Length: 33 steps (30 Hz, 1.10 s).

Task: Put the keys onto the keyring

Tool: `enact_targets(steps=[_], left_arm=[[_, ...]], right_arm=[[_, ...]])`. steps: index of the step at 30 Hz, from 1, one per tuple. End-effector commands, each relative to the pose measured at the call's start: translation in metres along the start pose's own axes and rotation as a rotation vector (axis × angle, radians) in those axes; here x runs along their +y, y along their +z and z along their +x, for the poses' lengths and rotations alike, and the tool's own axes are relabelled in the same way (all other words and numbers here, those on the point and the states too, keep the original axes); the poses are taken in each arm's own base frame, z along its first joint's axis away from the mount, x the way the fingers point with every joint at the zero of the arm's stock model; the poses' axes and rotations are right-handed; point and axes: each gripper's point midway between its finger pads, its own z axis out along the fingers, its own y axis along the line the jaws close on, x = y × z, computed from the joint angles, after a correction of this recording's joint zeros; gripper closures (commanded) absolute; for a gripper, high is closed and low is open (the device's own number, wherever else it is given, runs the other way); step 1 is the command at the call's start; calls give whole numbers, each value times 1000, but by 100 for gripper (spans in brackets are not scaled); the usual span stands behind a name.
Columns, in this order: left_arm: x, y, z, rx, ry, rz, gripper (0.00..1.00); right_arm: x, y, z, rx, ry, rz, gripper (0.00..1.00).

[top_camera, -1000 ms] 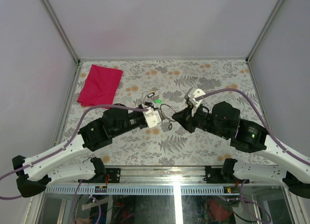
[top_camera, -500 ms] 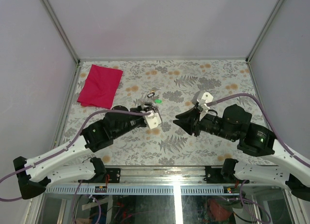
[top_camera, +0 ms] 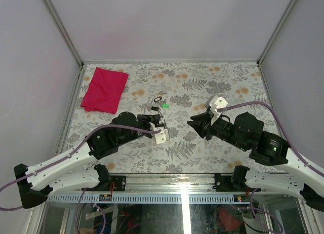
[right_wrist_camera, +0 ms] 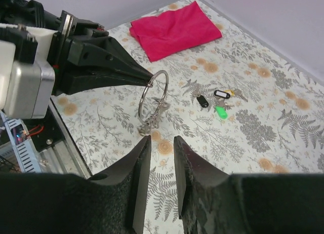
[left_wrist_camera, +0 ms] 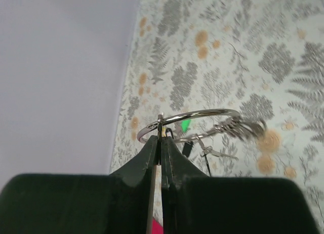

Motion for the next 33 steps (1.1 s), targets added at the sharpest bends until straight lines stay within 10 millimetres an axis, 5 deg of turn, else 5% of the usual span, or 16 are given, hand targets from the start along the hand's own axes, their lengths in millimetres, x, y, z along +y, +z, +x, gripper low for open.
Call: enact_targets(steps=[1,9,19,27,33], left_arm=[[-17,-4,6,74,102,172,100],[-34,-25,41,364,138,394,100],[-21,-63,106,835,338,432,100],[29,-50,98,809,573,202,100],[65,-46,69,659,871,15,100]], right_arm=[[-8,1,1,-16,-13,47,69],[-30,-3,20,15,-2,174,73],[-30,2,48,47,28,185,74],[-22,6,58,55,30,143,73],[-7,8,53,28,16,50,71]])
